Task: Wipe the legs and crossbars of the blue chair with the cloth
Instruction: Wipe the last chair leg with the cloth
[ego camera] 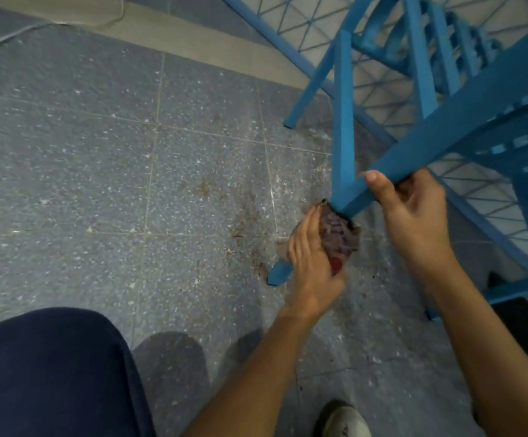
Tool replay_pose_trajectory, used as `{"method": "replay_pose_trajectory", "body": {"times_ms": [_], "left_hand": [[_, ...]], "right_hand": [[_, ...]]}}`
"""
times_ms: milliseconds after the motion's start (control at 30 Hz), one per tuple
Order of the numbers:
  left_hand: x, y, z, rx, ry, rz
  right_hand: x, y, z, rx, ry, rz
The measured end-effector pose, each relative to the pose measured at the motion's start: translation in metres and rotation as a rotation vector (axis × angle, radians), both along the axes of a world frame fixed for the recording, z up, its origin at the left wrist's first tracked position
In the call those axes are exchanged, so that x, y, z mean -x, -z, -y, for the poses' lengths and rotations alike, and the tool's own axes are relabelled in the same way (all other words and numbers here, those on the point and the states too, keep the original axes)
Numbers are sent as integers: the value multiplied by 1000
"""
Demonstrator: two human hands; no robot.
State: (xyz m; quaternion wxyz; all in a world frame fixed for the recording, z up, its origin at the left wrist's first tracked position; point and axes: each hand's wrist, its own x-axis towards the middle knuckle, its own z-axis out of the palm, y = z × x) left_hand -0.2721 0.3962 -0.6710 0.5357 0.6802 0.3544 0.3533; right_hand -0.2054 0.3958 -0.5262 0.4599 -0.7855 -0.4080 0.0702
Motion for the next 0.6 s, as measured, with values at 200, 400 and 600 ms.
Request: {"method": "replay_pose_trajectory", "body": {"times_ms": [200,400,600], "left_hand": [[16,92,-2,525,94,-281],[0,69,-17,691,158,-299],[-12,-16,-18,512,32,-149]], "right_hand": [[-3,1,1,74,-26,33],[-3,-3,-1,98,-19,11],[2,-5,-1,96,0,20]]}}
